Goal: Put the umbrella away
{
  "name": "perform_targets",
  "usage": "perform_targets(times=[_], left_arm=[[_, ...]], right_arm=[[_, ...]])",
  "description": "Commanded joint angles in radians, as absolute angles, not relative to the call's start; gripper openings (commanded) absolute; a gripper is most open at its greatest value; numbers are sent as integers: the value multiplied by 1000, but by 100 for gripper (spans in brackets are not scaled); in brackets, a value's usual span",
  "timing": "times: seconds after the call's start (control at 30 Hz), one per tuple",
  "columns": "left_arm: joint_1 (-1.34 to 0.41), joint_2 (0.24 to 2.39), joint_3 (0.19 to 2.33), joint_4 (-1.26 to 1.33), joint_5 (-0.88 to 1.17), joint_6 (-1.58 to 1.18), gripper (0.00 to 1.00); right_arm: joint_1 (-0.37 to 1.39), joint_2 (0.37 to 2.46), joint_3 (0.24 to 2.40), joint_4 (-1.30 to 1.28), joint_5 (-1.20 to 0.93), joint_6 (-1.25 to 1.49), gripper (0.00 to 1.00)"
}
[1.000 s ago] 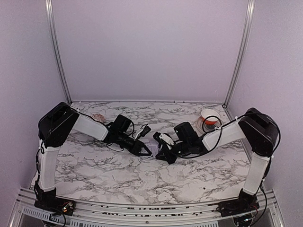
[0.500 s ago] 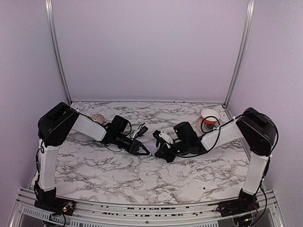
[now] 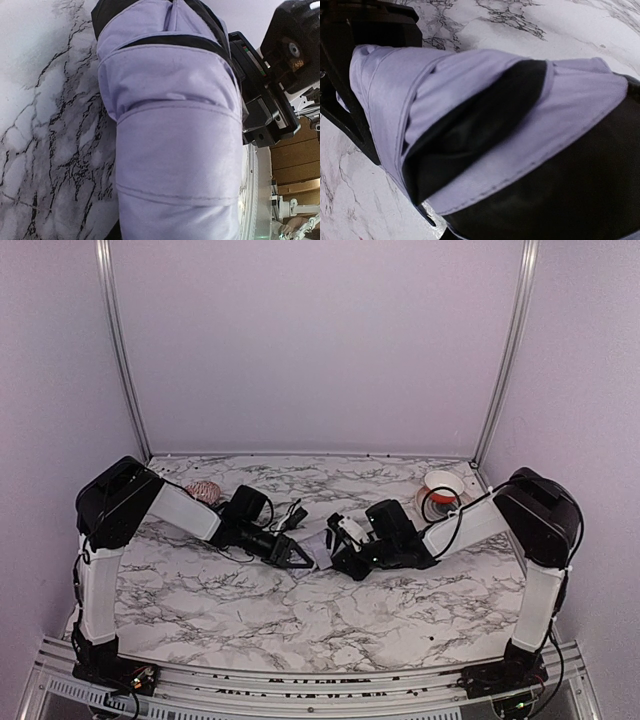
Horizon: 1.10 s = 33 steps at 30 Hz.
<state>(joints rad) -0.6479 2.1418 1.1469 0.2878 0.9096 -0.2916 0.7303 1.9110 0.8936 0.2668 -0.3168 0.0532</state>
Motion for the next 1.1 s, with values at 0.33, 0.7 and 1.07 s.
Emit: perform_targets(times=[0.33,0.7,1.07], left_arm=[[-650,2103,1149,221,811,-208,0],[-725,2054,1287,-272,353,96,55],[-749,1830,1242,-302,175,193,99]], right_arm=[[704,1536,677,225,-334,-81,21],[663,1408,819,59,-310,-184,33],[667,1443,1044,-163,-317,-556,94]])
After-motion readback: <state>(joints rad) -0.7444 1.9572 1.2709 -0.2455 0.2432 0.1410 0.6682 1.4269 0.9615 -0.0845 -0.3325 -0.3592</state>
